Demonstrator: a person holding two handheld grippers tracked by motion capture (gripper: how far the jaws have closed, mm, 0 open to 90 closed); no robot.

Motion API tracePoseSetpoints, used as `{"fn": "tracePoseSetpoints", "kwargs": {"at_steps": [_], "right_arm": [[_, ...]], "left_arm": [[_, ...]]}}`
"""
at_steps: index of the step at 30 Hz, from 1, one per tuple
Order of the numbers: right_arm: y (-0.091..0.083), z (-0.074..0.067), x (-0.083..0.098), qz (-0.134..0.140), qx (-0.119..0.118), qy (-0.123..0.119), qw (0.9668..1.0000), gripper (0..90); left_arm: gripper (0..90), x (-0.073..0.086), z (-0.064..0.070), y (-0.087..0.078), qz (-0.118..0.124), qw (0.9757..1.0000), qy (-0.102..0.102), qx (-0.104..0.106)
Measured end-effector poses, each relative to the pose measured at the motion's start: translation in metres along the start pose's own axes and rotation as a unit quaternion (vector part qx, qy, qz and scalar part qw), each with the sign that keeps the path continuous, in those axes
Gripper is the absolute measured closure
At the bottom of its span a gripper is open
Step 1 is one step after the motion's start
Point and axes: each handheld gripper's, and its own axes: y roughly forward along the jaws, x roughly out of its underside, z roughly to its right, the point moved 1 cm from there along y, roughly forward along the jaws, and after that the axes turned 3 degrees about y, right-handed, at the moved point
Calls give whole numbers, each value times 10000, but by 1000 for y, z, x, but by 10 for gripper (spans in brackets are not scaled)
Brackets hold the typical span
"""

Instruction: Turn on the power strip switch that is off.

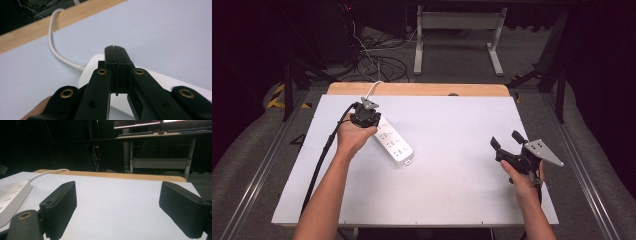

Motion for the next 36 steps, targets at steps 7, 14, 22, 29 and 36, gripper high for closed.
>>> {"fn": "tracePoseSetpoints", "kwargs": {"at_steps": [7, 14, 22, 29, 36], "right_arm": [[1, 2, 1, -49, -29, 13, 10000, 151], [3, 1, 1, -73, -52, -17, 10000, 153], [3, 0, 2, -93, -72, -16, 9999, 154], [3, 0, 2, -102, -88, -20, 9999, 155], [4, -1, 2, -113, -82, -38, 9999, 156]], "left_arm": [[899, 5, -8, 26, -435, 9987, -246, 25], [899, 7, -5, 37, -546, 9982, -248, 69], [898, 2, -1, 41, -530, 9983, -212, 103], [898, 2, 2, 46, -656, 9977, -136, 67], [899, 1, 5, 48, -587, 9981, -155, 68]]}}
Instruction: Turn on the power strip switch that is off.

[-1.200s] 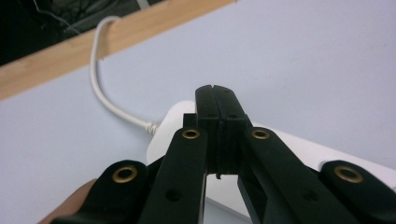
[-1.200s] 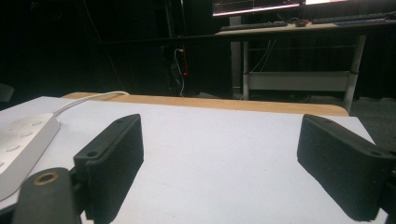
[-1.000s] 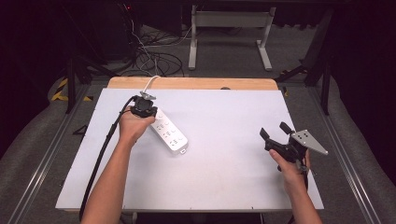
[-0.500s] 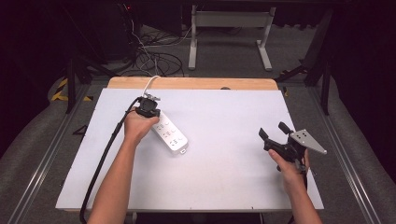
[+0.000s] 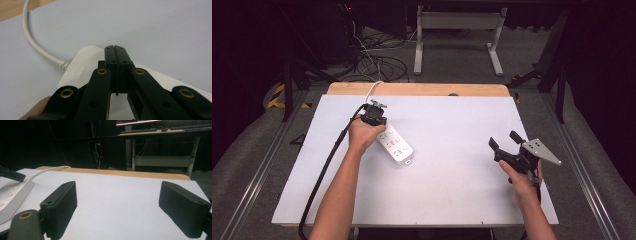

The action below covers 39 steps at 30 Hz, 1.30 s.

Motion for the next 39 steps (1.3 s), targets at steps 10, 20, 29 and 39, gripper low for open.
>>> {"fn": "tracePoseSetpoints", "kwargs": {"at_steps": [10, 20, 29, 39], "right_arm": [[-1, 0, 0, 3, 20, 23, 10000, 156], [-1, -2, 0, -5, -1, 26, 10000, 156], [-1, -2, 0, -22, 1, 22, 10000, 156], [0, -2, 0, -24, -3, 14, 10000, 157]], "left_arm": [[900, 0, 4, 0, -113, 9998, 70, -144], [900, -1, 4, 1, -172, 9997, 57, -172], [900, -2, 1, 1, -214, 9997, -101, -37], [900, -3, 1, 1, -281, 9996, -99, -25]]}}
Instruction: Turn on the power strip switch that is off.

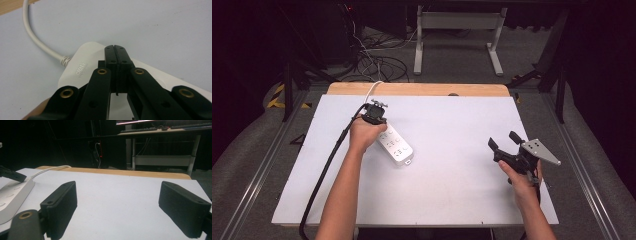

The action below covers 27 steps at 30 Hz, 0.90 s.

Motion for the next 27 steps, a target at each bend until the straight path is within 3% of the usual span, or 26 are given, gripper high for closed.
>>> {"fn": "tracePoseSetpoints", "kwargs": {"at_steps": [8, 11, 18, 27], "right_arm": [[1, 0, 0, -19, 5, 47, 10000, 158], [1, -1, 0, -18, -2, 48, 10000, 159], [-1, 2, 0, 18, 2, 133, 9999, 160], [-1, 2, -1, 17, -8, 145, 9999, 161]], "left_arm": [[900, -1, 0, 0, -48, 10000, -12, -10], [900, -3, 0, 0, -124, 9999, 40, -24], [900, -7, -1, 2, -325, 9995, -45, 44], [900, -7, -1, 2, -296, 9995, -61, 32]]}}
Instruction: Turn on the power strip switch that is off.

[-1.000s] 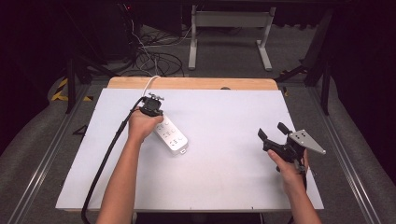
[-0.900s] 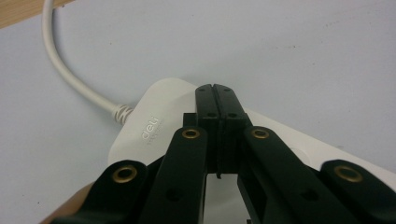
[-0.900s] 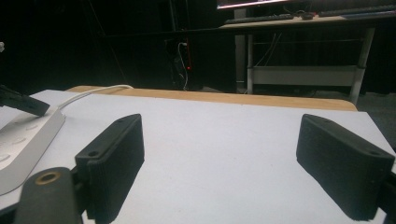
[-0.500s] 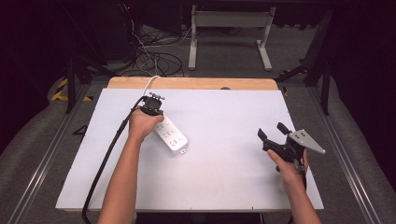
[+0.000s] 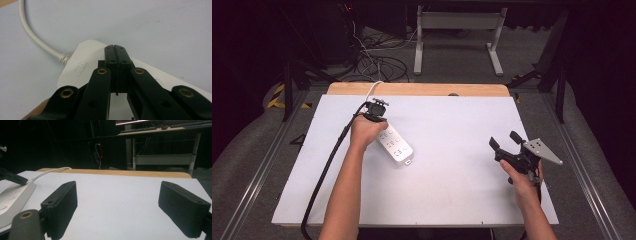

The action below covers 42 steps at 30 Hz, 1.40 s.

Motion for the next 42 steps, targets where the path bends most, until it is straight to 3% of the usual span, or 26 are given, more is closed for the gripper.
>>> {"fn": "tracePoseSetpoints", "kwargs": {"at_steps": [10, 12, 19, 21, 25, 26, 27, 28, 29, 30, 31, 32, 33, 35, 36, 37, 38, 40, 41, 42], "right_arm": [[-1, 0, 0, -8, 16, -8, 10000, 163], [-2, 0, 1, -11, 24, 20, 10000, 163], [-1, 2, 2, -14, 33, 35, 10000, 163], [-1, 1, 2, -18, 35, 13, 10000, 163], [-2, 1, 2, -10, 37, 6, 10000, 163], [-2, 1, 2, -9, 39, 1, 10000, 163], [-2, 1, 1, -4, 39, -1, 10000, 163], [-2, 1, 1, -6, 40, -1, 10000, 163], [-2, 1, 1, -6, 40, -1, 10000, 163], [-2, 1, 1, -4, 25, 18, 10000, 163], [-2, 1, 1, -8, 27, 7, 10000, 163], [-2, 1, 1, -8, 33, 2, 10000, 163], [-2, 0, 1, -4, 25, -10, 10000, 163], [-3, 0, 0, 3, 13, 4, 10000, 163], [-2, 0, 0, 2, 5, -16, 10000, 163], [-2, -1, 0, -7, 2, 1, 10000, 163], [-2, -1, 0, -7, 2, 1, 10000, 163], [0, -2, 1, -18, -10, 0, 10000, 163], [1, -2, 1, -26, -15, -16, 10000, 164], [2, -3, 0, -23, -44, -2, 10000, 165]], "left_arm": [[900, 1, 0, 0, 56, 9999, 155, -4], [900, 1, -4, 0, 55, 9999, 46, 135], [899, 1, -6, -2, 270, 9995, 3, 182], [899, 3, -7, -4, 421, 9989, -1, 229], [899, 11, -12, -18, 945, 9949, -163, 305], [899, 19, -12, -31, 1493, 9878, -269, 342], [899, 25, -11, -38, 1798, 9827, -290, 351], [899, 31, -9, -44, 2060, 9777, -276, 287], [898, 31, -9, -44, 2060, 9777, -276, 287], [898, 41, -7, -53, 2361, 9712, -258, 201], [898, 48, -6, -58, 2543, 9664, -304, 203], [898, 67, -7, -74, 2979, 9531, -519, 148], [899, 67, -7, -74, 2979, 9531, -519, 148], [899, 87, -12, -90, 3331, 9397, -779, 51], [899, 107, -18, -102, 3588, 9277, -1022, -140], [899, 107, -18, -102, 3588, 9277, -1022, -140], [899, 115, -21, -107, 3678, 9232, -1097, -217], [899, 126, -25, -118, 3882, 9122, -1232, -442], [899, 130, -26, -126, 4040, 9041, -1243, -625], [898, 133, -26, -131, 4143, 8984, -1236, -766]]}}
